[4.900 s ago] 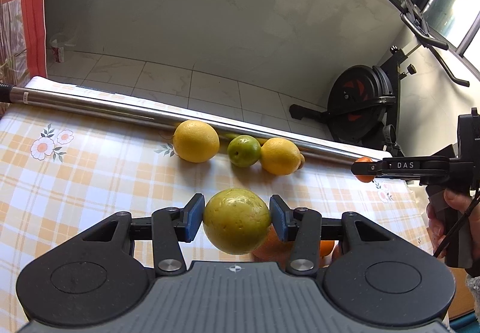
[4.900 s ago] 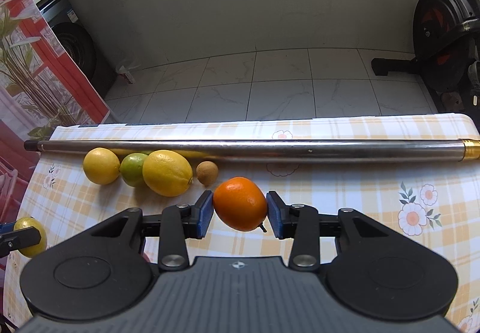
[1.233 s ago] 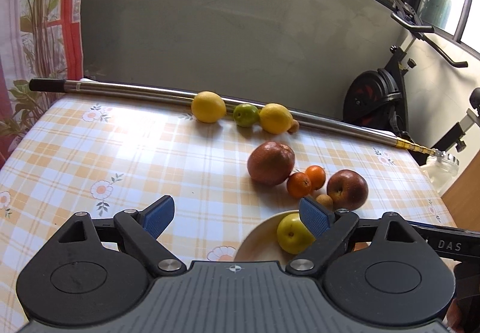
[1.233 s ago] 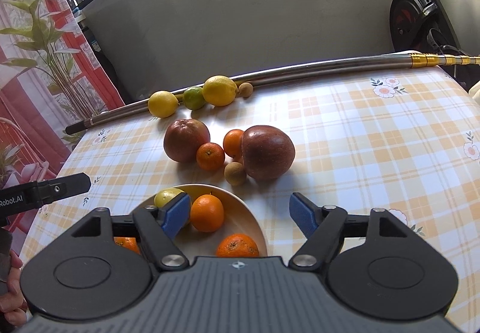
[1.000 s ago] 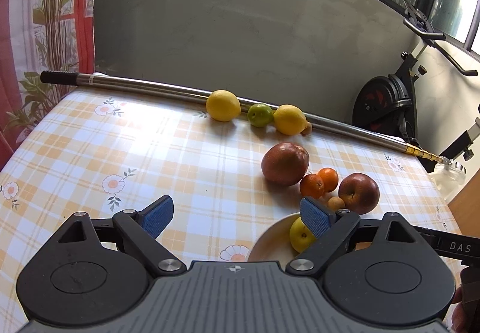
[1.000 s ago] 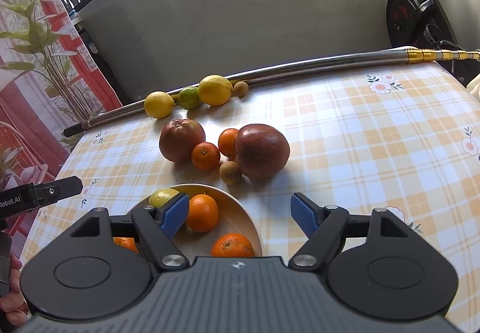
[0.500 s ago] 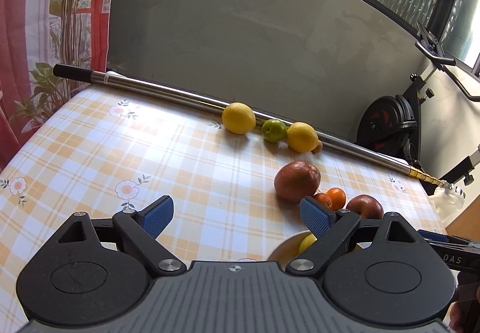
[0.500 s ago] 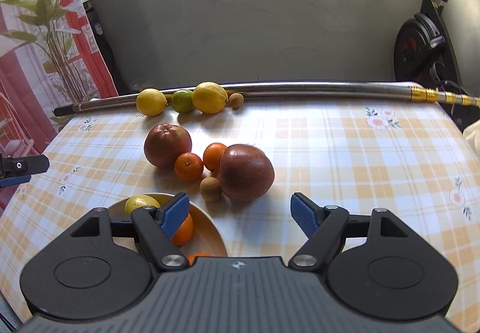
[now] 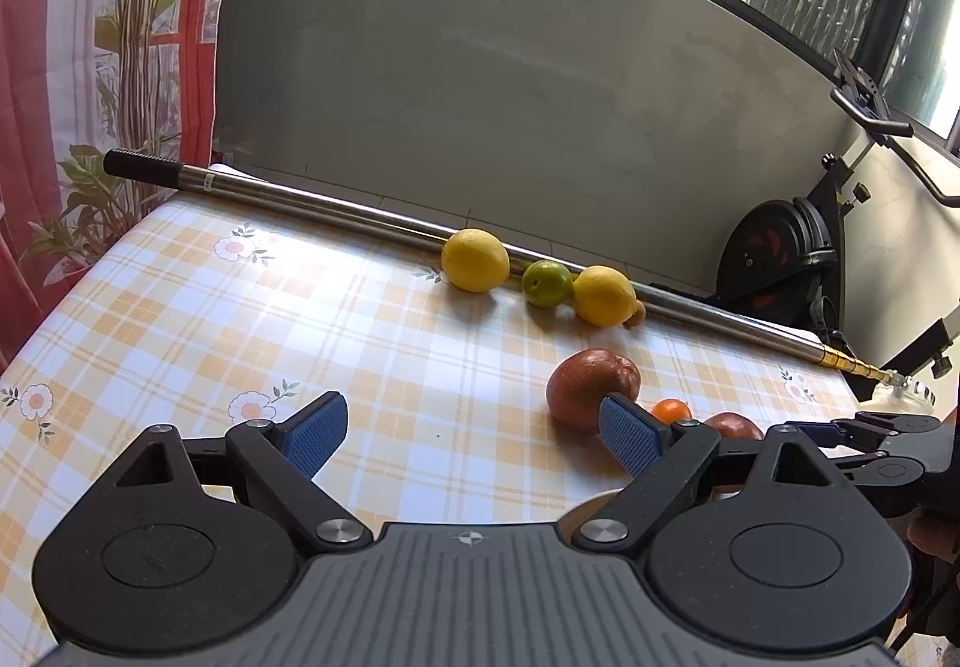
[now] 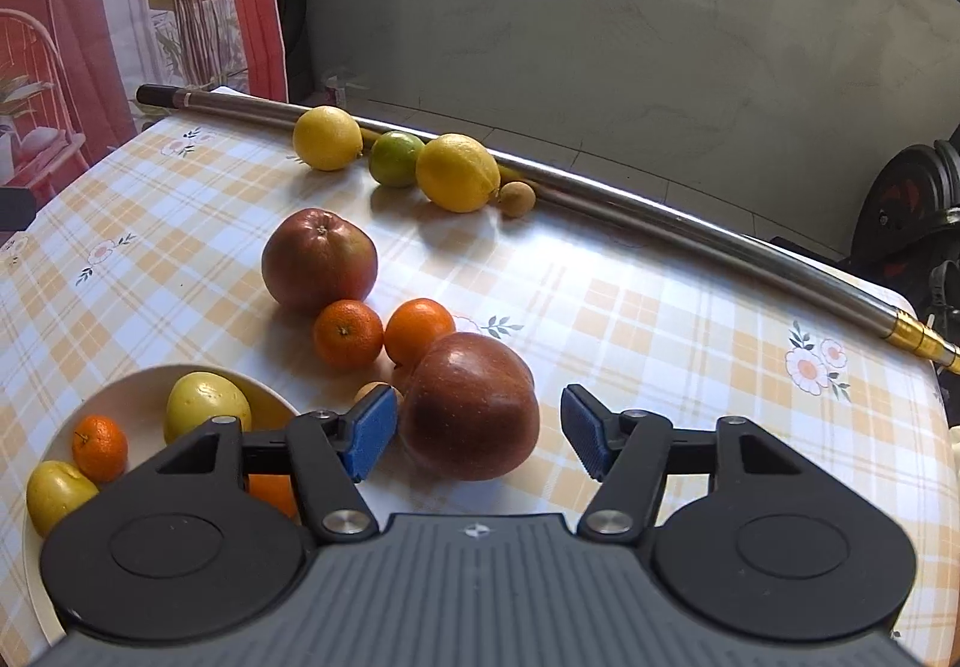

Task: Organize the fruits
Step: 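Move the right tool to the red apple and close on it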

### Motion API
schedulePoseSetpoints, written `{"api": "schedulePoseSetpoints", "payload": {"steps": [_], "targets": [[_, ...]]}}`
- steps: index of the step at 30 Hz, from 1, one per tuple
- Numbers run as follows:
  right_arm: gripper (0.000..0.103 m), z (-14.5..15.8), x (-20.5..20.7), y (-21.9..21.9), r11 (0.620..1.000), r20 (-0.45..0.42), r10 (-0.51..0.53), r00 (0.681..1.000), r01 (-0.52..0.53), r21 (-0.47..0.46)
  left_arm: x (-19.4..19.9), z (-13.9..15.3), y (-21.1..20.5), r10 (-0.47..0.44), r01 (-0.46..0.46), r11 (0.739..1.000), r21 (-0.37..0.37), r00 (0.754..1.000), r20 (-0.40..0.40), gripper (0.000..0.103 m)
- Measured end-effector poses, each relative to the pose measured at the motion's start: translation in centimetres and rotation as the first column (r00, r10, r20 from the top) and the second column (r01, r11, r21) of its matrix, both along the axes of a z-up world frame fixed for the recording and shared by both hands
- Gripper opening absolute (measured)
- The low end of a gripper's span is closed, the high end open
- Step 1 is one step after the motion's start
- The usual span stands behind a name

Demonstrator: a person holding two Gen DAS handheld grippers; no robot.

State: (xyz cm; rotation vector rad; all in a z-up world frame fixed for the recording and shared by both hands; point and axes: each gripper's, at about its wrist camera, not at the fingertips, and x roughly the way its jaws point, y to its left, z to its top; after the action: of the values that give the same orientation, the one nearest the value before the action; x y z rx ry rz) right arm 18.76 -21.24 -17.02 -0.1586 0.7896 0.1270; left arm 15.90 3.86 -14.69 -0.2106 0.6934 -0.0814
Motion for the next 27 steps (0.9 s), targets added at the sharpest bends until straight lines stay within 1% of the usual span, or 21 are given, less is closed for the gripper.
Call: {"api": "schedulePoseSetpoints", "payload": {"steps": [2, 6, 11, 13, 15, 20, 23, 27], "targets": [[0.061, -0.1, 0.3, 0.5, 1.0, -0.007, 0.019, 1.0, -0.019, -0.008, 0.0, -0.1, -0.1, -0.004, 0.004, 1.0, 0.002, 1.0, -0.004, 0.093], [0.053, -0.4, 0.7, 0.6, 1.0, -0.012, 0.013, 1.0, -0.014, -0.026, 0.0, -0.3, -0.2, -0.008, 0.008, 1.0, -0.002, 1.0, -0.014, 0.093], [0.051, -0.2, 0.7, -0.7, 0.999, -0.017, -0.019, 1.0, 0.019, 0.042, 0.0, -0.5, 0.1, -0.001, 0.001, 1.0, -0.012, 1.0, -0.021, 0.093], [0.048, 0.0, 0.6, -1.5, 0.996, -0.014, -0.045, 0.999, 0.046, 0.082, 0.0, -0.5, 0.1, 0.002, -0.003, 1.0, -0.013, 1.0, -0.022, 0.093], [0.046, 0.2, 0.4, -2.4, 0.988, -0.01, -0.084, 0.996, 0.084, 0.127, 0.1, -0.5, 0.1, 0.002, -0.002, 1.0, -0.013, 1.0, -0.024, 0.093], [0.046, 0.6, 0.2, -4.7, 0.964, -0.009, -0.165, 0.986, 0.163, 0.211, 0.1, -0.5, -0.1, -0.003, 0.002, 1.0, -0.012, 1.0, -0.024, 0.093], [0.046, 0.7, 0.0, -5.7, 0.95, -0.01, -0.209, 0.978, 0.205, 0.234, 0.1, -0.6, -0.2, -0.003, 0.003, 1.0, -0.012, 1.0, -0.027, 0.093], [0.046, 0.5, -0.2, -6.6, 0.938, -0.008, -0.258, 0.966, 0.252, 0.238, 0.1, -0.6, -0.3, -0.005, 0.005, 1.0, -0.011, 1.0, -0.029, 0.093]]}}
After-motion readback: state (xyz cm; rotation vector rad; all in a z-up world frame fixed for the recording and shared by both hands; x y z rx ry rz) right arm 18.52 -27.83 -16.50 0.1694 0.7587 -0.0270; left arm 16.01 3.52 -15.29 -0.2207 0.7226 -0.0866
